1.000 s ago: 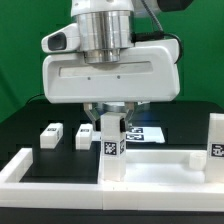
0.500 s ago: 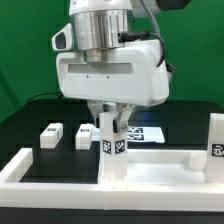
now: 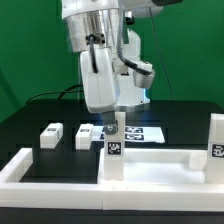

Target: Assemble desk

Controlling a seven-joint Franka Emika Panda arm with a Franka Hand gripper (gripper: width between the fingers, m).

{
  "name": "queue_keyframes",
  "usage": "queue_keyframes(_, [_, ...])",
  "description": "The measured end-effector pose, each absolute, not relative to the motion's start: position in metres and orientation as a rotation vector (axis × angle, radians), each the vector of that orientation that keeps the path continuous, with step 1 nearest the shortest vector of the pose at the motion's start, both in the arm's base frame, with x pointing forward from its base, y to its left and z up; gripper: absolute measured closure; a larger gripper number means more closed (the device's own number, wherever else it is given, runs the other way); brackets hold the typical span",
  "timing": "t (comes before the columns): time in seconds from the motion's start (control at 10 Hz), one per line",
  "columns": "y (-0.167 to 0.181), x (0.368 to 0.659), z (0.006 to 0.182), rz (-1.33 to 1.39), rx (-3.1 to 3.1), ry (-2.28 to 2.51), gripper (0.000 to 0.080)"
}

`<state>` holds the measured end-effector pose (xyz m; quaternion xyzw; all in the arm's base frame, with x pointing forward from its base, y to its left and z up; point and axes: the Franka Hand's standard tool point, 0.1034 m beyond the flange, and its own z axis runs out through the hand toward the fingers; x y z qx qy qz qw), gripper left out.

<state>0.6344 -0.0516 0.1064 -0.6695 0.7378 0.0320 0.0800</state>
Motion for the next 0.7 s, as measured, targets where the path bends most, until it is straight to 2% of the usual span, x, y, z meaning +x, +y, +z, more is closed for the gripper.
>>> queue_keyframes(0.6, [-0.0532, 0.6348, 0.1069, 0.108, -1.794, 2.39, 0.0511])
queue_keyframes(0.7, [-0.0523, 0.6349, 0.1063, 0.112, -1.788, 2.392, 0.04])
